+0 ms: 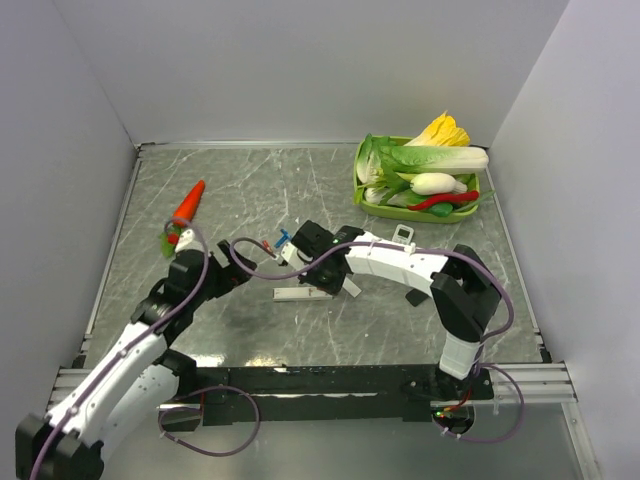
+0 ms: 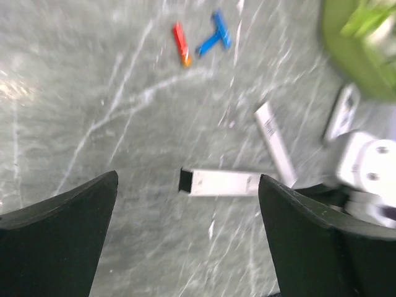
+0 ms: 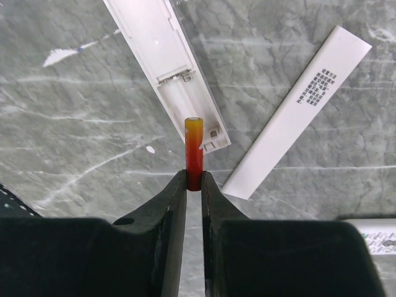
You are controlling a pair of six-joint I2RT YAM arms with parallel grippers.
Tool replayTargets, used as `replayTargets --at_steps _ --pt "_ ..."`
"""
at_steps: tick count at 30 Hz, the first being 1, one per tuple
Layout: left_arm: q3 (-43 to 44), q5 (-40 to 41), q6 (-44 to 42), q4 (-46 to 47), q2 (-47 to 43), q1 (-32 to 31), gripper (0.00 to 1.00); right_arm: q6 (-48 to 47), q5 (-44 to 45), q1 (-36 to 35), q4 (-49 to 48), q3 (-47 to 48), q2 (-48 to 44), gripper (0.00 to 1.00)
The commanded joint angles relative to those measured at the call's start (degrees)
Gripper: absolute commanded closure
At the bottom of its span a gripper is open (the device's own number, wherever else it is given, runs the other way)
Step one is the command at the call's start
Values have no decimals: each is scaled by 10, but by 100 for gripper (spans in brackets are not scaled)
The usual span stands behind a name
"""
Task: Load the batteries into the remote control
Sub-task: Adjust the remote control at the center of the board, then load the battery into the remote control.
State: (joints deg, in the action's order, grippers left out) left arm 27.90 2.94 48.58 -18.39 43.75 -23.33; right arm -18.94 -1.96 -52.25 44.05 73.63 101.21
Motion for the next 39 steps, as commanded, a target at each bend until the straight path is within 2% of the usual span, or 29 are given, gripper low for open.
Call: replayTargets --at_steps 1,5,10,27,39 --pt "-18 84 50 -16 -84 2 1 -32 19 0 24 38 20 83" --pt "-20 116 55 -35 -152 2 0 -45 42 -7 36 62 36 83" --pt "-19 135 54 -51 -182 2 0 -61 49 -17 52 83 57 82" --pt "-17 136 43 -45 -173 2 1 -83 74 -36 85 110 99 82" --pt "-18 131 40 -32 -162 2 1 -96 81 -42 69 122 111 79"
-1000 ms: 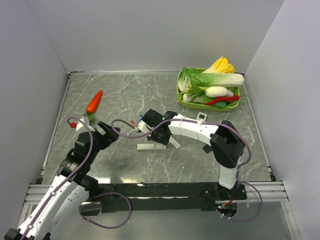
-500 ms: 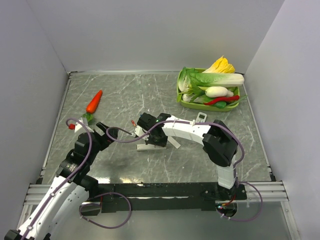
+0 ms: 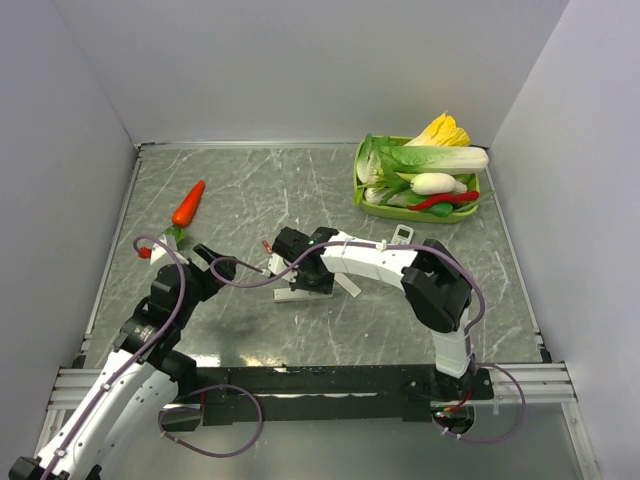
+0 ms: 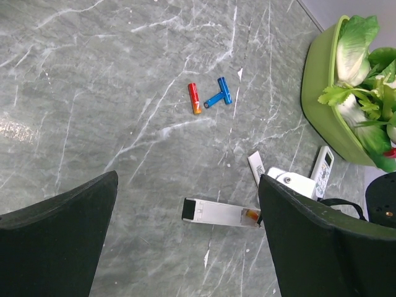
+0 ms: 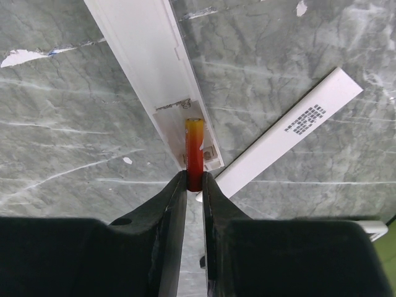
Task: Load the batteries into the remote control
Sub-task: Load the battery into the remote control.
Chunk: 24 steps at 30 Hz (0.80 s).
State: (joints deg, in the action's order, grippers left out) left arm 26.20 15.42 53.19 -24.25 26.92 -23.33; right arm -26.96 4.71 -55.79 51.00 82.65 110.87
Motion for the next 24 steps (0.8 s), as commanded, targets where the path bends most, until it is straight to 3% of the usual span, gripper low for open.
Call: replayTargets --at_steps 1,10,16,24 --pt "-1 6 -7 26 8 2 1 -18 15 -8 -2 33 15 78" --pt "-4 2 -7 27 5 2 1 -26 21 -12 -4 32 26 73" --pt "-5 -4 -8 31 8 2 1 -20 43 -14 -14 25 17 61" --pt "-11 -13 -7 35 11 2 1 13 93 -14 -47 10 -18 59"
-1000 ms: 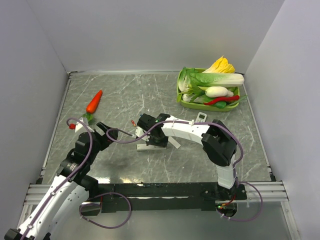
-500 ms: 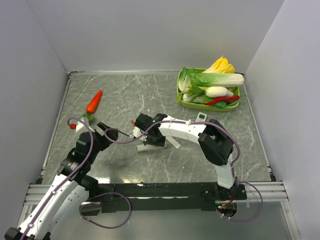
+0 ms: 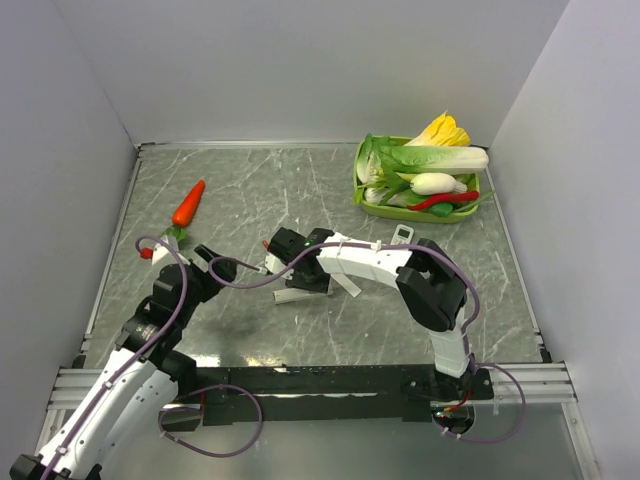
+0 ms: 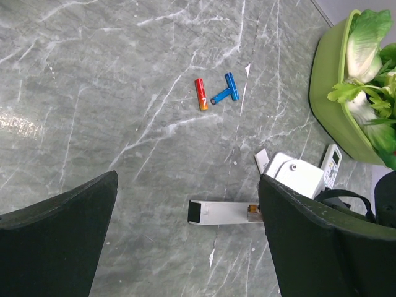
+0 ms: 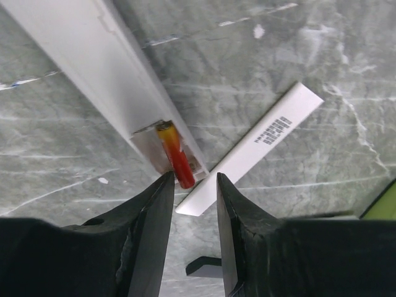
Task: Load the batteries into the remote control
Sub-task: Load the battery into the remote control.
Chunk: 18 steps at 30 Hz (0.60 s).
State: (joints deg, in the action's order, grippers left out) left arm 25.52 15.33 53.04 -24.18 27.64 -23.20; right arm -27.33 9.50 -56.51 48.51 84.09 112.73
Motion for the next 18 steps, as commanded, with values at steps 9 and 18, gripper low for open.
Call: replayTargets --at_steps 9,18 --pt "-7 -39 -11 46 23 1 1 90 -12 8 -62 -65 -102 59" --pt "-10 -101 -27 83 71 1 1 286 -115 53 -162 -183 -224 59"
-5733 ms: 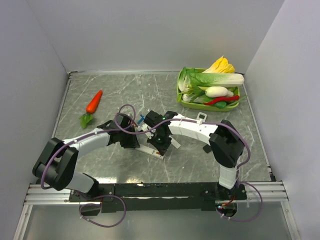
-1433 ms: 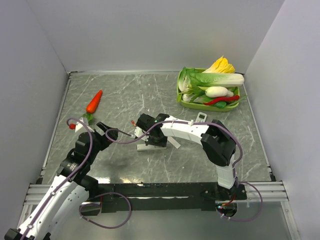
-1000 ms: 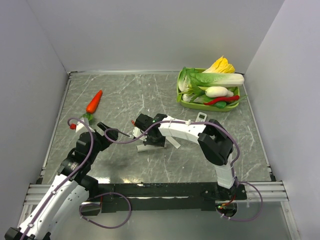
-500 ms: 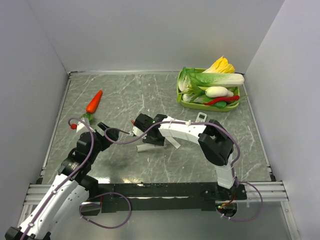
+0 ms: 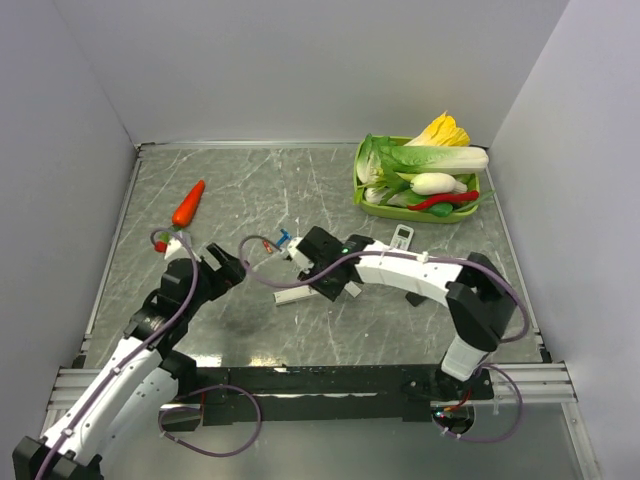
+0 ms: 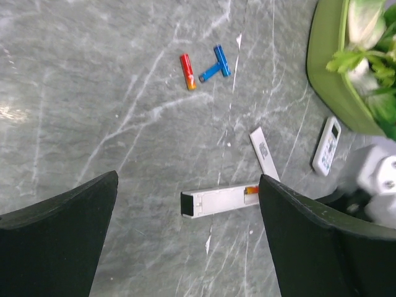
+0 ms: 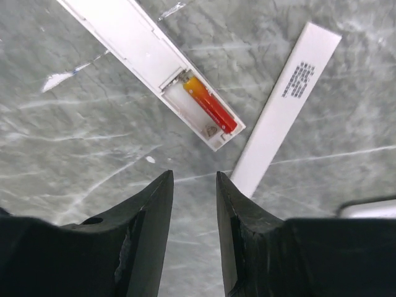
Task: Load the batteries into the remote control
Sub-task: Load the battery into the remote control.
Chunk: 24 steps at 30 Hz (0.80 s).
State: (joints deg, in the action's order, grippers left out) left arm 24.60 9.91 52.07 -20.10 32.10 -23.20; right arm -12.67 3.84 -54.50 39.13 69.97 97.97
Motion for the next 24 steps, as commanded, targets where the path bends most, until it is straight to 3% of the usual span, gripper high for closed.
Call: replayTargets --at_steps 1,9,13,24 --pt "-2 -57 -18 47 37 1 1 168 -66 53 -82 -64 -86 59" --pt "36 -183 -58 72 228 0 10 361 -81 99 -243 -179 -164 61" --pt "58 -217 -79 72 304 -3 22 378 -60 99 -258 -185 -159 62" --pt "104 -279 -104 73 405 -24 43 411 -39 102 -293 -204 -158 67"
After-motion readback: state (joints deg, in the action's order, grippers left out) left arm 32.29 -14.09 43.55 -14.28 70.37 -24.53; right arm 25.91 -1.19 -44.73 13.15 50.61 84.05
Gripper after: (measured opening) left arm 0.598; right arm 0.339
